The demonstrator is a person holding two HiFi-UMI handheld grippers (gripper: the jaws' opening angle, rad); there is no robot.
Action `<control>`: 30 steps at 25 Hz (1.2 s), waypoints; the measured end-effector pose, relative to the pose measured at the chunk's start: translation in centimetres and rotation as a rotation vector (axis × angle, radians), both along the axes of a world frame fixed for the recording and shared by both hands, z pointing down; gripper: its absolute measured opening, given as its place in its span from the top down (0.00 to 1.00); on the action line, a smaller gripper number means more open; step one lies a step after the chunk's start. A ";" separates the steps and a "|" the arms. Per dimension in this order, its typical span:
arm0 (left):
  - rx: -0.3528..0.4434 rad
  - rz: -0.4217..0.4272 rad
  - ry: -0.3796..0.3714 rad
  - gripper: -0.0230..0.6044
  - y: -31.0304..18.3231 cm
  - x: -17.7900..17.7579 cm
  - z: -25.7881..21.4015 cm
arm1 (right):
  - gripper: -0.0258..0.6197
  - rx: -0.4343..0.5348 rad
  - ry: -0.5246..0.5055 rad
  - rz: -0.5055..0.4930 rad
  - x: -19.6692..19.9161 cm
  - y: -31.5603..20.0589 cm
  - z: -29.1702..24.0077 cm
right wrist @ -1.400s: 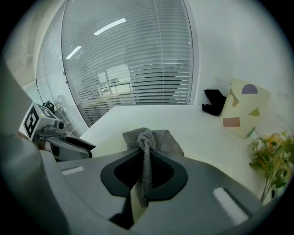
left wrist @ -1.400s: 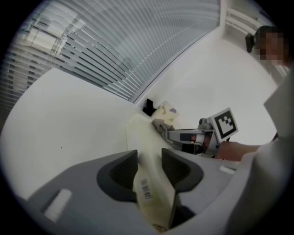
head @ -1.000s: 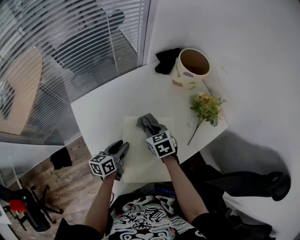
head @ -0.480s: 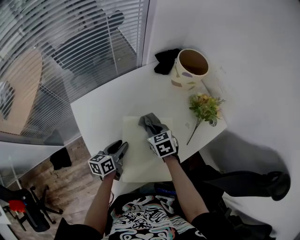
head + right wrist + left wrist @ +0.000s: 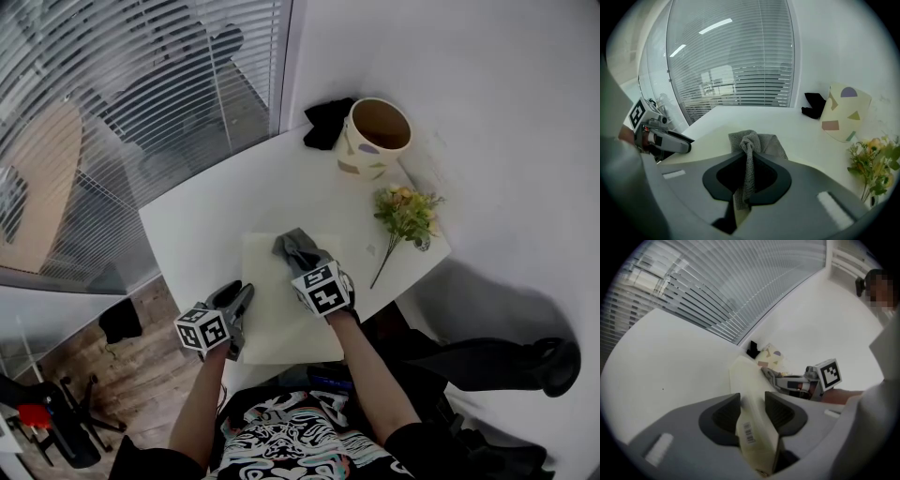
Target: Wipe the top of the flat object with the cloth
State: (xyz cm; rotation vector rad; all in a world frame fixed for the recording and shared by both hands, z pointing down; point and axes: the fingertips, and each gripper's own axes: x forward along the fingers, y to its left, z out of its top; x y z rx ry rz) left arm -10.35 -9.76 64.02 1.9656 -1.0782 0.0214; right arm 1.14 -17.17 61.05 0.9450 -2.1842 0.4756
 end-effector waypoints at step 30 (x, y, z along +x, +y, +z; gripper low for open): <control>-0.012 -0.016 0.000 0.63 -0.2 -0.1 0.0 | 0.94 -0.008 0.029 -0.073 -0.2 4.9 1.0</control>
